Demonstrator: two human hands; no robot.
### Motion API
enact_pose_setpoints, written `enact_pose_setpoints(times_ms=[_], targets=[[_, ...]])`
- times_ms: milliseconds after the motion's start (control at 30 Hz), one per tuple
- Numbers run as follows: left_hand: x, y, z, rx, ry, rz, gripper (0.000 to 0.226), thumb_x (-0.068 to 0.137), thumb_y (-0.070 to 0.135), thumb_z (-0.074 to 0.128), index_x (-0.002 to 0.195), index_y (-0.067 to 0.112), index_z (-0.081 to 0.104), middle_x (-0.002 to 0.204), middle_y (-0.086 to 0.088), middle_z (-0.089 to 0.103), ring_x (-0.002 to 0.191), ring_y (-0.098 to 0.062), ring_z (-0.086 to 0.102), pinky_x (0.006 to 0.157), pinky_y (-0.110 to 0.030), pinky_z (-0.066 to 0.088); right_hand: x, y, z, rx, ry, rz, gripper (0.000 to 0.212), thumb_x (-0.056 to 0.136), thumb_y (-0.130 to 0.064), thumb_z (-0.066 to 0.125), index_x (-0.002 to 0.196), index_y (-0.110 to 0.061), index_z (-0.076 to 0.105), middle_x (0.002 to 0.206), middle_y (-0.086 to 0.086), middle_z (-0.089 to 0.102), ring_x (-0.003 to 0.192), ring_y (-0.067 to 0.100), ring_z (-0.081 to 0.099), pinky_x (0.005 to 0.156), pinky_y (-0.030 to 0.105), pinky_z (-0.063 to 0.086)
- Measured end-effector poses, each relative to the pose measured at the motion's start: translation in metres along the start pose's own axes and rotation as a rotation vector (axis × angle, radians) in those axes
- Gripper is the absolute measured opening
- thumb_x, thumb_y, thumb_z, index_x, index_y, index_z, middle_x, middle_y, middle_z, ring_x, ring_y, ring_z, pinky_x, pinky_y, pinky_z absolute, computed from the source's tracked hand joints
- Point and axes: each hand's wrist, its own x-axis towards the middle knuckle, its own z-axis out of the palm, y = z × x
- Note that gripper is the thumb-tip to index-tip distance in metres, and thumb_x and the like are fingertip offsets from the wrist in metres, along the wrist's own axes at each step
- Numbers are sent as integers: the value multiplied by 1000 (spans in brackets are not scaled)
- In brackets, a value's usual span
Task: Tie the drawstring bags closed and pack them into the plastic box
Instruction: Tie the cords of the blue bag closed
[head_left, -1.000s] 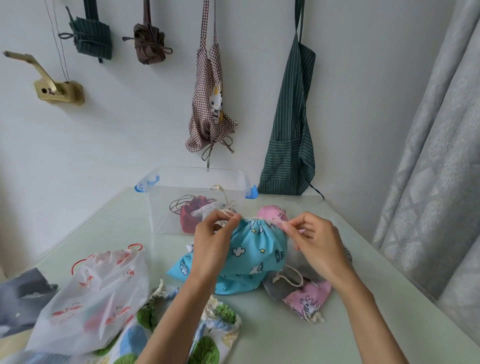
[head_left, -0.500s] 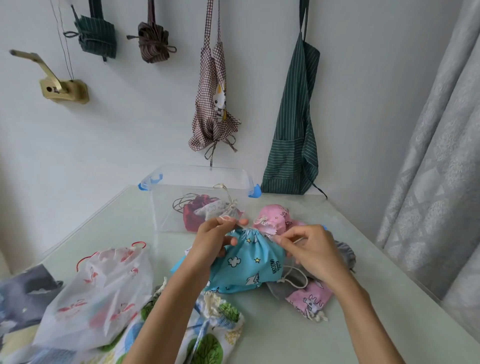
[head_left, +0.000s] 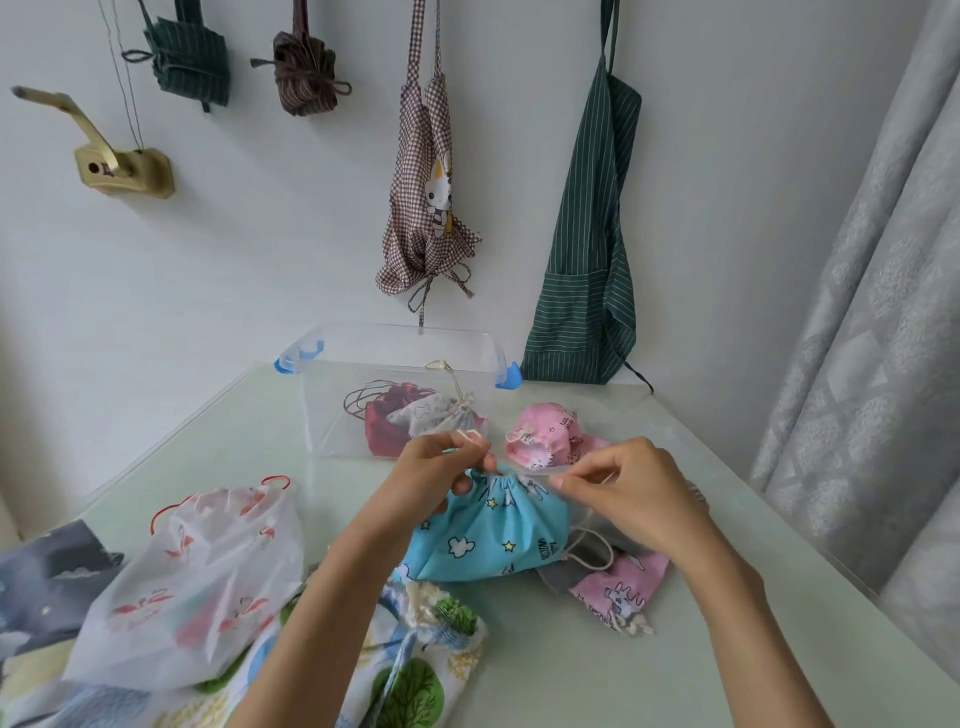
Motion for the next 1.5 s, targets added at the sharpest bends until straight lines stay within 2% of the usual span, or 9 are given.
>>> enact_pose_setpoints(times_ms=[300, 433, 600, 700, 800, 933, 1067, 1367, 1500], targets=[[-9, -4, 16, 396, -524, -20, 26, 90, 30, 61, 66, 25, 70, 47, 15, 49, 42, -1, 36, 43, -8, 27, -10, -11, -28, 198, -314, 148, 50, 56, -72, 58, 52, -22, 62, 57, -11, 54, 60, -1, 50, 73, 20, 38], [-15, -5, 26, 572, -739, -36, 32, 94, 39, 52, 93, 16, 73, 74, -7, 44, 60, -13, 33, 57, -22, 30, -3, -6, -22, 266, -251, 194, 47, 74, -59, 60, 49, -20, 56, 53, -8, 51, 52, -1, 48, 74, 21, 39], [-19, -6, 34, 677, -860, -32, 35, 91, 42, 56, 111, 16, 70, 90, 4, 63, 83, -4, 52, 89, -23, 44, 4, -9, 0, 413, -205, 173, 43, 84, -52, 54, 53, -22, 61, 57, -12, 59, 56, -3, 53, 68, 15, 38], [-18, -5, 34, 617, -831, -18, 29, 93, 34, 56, 103, 13, 73, 74, 2, 61, 66, -10, 45, 63, -18, 36, 3, -6, 13, 272, -298, 82, 35, 89, -54, 45, 103, -29, 66, 90, -29, 65, 83, -17, 55, 77, 1, 37], [-15, -4, 27, 501, -687, -48, 24, 91, 36, 59, 73, 26, 71, 56, 11, 52, 53, -3, 42, 50, -15, 31, 6, 5, 11, 3, -152, 43, 31, 98, -34, 42, 125, -23, 54, 131, -8, 50, 117, 5, 45, 97, 19, 33], [-10, -1, 17, 322, -474, -78, 33, 91, 36, 58, 60, 25, 65, 53, 11, 51, 48, 2, 43, 45, -13, 28, -1, 13, -15, 11, -323, -118, 38, 86, -6, 58, 102, -40, 62, 115, -21, 58, 101, -9, 48, 74, 1, 33], [-11, 4, 13, 228, -427, -99, 32, 92, 33, 57, 62, 23, 66, 62, 12, 60, 52, 2, 45, 43, -11, 28, -5, 8, -15, -22, -366, -203, 29, 77, -23, 75, 90, -48, 66, 92, -40, 59, 91, -19, 47, 72, -1, 32], [-10, 2, 0, 186, -389, -102, 24, 91, 37, 57, 97, 23, 76, 74, 16, 62, 55, 2, 43, 46, -13, 24, -4, 5, -17, 371, -402, -41, 17, 90, -31, 55, 82, -20, 67, 82, -9, 69, 82, 2, 62, 77, 12, 45], [-10, 3, 0, 184, -357, -103, 26, 90, 40, 57, 96, 24, 76, 74, 17, 63, 54, 2, 43, 48, -14, 21, 3, 12, -16, 617, -227, 109, 22, 91, -26, 53, 77, -10, 59, 51, -8, 44, 49, 8, 39, 50, 14, 37]])
